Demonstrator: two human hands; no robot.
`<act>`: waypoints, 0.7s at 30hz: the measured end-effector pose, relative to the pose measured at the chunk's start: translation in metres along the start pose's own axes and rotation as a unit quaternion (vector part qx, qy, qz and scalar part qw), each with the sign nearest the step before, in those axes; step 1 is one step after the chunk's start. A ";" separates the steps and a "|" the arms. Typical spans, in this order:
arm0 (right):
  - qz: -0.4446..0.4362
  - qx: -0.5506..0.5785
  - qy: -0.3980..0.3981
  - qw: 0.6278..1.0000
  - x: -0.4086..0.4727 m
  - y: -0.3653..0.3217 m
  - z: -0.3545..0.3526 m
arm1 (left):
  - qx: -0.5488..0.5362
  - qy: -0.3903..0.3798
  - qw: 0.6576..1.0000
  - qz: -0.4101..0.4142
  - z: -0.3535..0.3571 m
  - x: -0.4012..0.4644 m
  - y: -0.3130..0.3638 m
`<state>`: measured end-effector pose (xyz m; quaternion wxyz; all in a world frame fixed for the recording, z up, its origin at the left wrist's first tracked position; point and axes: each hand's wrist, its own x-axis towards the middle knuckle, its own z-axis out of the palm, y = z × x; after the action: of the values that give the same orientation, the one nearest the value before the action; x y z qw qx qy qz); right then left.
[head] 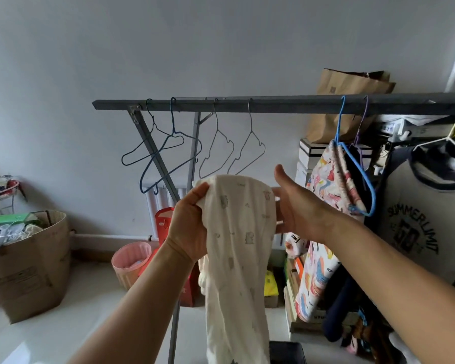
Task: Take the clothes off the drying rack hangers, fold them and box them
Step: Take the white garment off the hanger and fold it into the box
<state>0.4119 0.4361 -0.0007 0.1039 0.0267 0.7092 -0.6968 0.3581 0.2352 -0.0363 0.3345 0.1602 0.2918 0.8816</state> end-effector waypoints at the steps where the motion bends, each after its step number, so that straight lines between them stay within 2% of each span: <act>1: -0.006 -0.016 0.003 1.000 -0.001 -0.002 0.001 | 0.002 0.001 1.000 -0.001 0.001 0.001 0.001; 4: -0.026 -0.065 0.034 0.997 -0.001 -0.006 0.004 | 0.011 0.016 1.000 0.018 0.001 0.004 0.004; 7: -0.120 0.071 0.084 0.987 0.004 -0.008 0.006 | 0.045 0.026 0.998 0.017 0.007 0.003 0.008; 9: -0.186 0.114 0.122 0.968 0.006 -0.010 0.004 | 0.157 0.073 0.984 0.033 0.012 0.004 0.016; 10: -0.207 0.110 0.141 0.962 0.006 -0.011 0.002 | 0.246 0.120 0.960 0.053 0.014 0.004 0.021; 12: -0.223 0.084 0.177 0.955 0.005 -0.014 -0.001 | 0.391 0.197 0.894 0.094 0.018 0.001 0.034; 14: -0.219 0.031 0.194 0.956 0.003 -0.018 -0.004 | 0.438 0.218 0.861 0.134 0.019 0.000 0.045; 18: -0.240 -0.082 0.196 0.947 -0.005 -0.027 -0.006 | 0.438 0.244 0.846 0.183 0.025 0.003 0.052; 21: -0.268 -0.196 0.223 0.916 -0.012 -0.032 -0.004 | 0.460 0.186 0.847 0.189 0.028 0.003 0.053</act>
<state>0.4176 0.4406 0.0329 -0.2446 -0.0310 0.8170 -0.5213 0.3429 0.2168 0.0190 -0.0109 0.1813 0.6848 0.7057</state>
